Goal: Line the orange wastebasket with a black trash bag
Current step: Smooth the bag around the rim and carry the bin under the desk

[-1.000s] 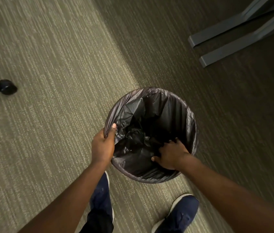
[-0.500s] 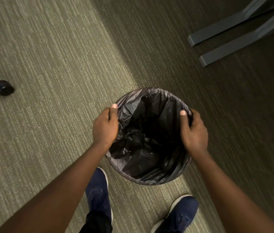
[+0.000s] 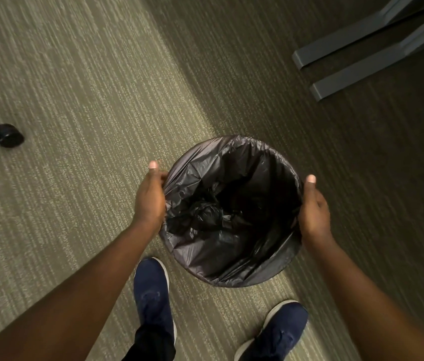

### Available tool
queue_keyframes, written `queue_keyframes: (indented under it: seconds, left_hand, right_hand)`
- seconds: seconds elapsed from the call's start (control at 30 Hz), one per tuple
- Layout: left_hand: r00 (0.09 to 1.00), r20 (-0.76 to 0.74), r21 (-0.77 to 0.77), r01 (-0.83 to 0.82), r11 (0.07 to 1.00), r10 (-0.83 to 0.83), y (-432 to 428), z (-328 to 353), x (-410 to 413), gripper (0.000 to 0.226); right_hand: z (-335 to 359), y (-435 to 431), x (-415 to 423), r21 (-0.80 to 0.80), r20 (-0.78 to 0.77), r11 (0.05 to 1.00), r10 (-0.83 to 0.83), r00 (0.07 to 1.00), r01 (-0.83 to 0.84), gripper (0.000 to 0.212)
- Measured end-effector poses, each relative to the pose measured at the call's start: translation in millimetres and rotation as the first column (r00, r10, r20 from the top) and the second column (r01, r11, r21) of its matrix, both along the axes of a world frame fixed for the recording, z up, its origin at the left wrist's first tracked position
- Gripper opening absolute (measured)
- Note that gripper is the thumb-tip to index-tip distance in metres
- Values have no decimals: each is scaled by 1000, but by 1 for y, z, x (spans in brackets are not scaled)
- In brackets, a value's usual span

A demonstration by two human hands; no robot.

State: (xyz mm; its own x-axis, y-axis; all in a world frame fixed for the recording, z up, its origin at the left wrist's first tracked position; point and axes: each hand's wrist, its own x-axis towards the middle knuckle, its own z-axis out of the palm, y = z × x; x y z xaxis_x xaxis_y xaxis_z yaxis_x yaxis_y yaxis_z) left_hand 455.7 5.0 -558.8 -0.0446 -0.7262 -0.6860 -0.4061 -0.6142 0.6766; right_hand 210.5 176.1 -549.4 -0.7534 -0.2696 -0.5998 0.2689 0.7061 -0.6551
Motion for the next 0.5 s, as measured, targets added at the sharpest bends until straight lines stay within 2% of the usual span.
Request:
queue_keyframes:
  seconds: [0.07, 0.13, 0.23, 0.33, 0.37, 0.43, 0.5]
  left_hand:
    - [992, 27, -74, -122, 990, 125, 9, 4, 2, 79]
    - [984, 39, -42, -172, 984, 173, 27, 5, 3, 94]
    - [977, 13, 65, -214, 975, 214, 53, 5, -2, 116]
    - [927, -53, 202, -354, 913, 371, 49, 1, -3, 124]
    - [921, -66, 219, -362, 906, 384, 47, 2, 0, 124]
    - [921, -92, 199, -355, 913, 379, 47, 5, 7, 111]
    - [905, -86, 196, -396, 897, 417, 58, 7, 8, 107]
  right_hand:
    - [1, 7, 4, 41, -104, 990, -133, 986, 138, 71]
    - [0, 15, 19, 70, -132, 968, -231, 964, 242, 75]
    - [-10, 20, 50, 96, -23, 928, -359, 933, 359, 87]
    - [-17, 20, 45, 78, 156, 819, -573, 805, 568, 82]
    - [-16, 23, 40, 52, 195, 792, -605, 772, 608, 78]
    - [-14, 32, 36, 14, 157, 766, -636, 755, 642, 75]
    - [-14, 41, 49, 4, 142, 751, -654, 743, 661, 86]
